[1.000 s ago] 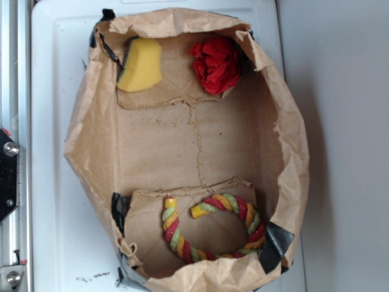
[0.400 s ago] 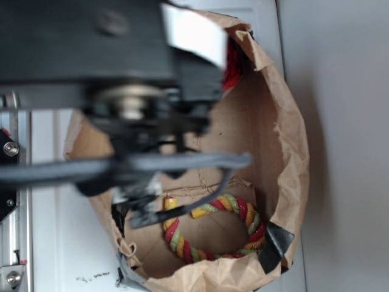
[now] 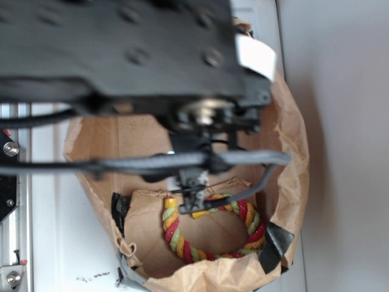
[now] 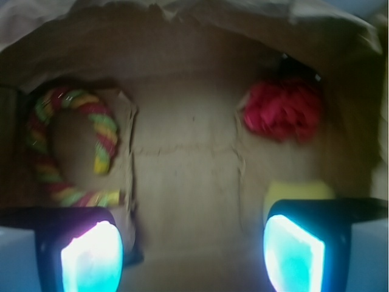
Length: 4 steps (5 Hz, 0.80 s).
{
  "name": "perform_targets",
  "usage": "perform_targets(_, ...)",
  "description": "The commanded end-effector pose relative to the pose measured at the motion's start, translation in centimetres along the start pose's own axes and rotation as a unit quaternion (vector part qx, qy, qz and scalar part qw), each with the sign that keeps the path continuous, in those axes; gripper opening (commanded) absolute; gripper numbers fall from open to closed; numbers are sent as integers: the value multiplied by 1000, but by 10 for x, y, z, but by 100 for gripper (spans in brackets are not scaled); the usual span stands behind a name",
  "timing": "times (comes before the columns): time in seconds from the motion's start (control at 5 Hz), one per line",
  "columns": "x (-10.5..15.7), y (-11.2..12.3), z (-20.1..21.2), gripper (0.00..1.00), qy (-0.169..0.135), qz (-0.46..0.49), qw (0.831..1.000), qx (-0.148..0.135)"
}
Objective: Grab the red paper.
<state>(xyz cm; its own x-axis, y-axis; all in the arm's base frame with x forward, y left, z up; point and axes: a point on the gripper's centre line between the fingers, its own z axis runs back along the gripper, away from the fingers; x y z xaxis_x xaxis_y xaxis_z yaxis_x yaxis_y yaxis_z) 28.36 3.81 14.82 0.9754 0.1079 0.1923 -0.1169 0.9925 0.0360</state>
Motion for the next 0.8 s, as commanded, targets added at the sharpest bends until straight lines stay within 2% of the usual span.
perform_targets(0.0, 15, 19, -18, 100, -8, 1, 1000, 9)
perform_targets(0.4, 10, 43, -31, 100, -5, 5, 999, 35)
perform_targets(0.6, 10, 54, -37, 100, -5, 18, 999, 38)
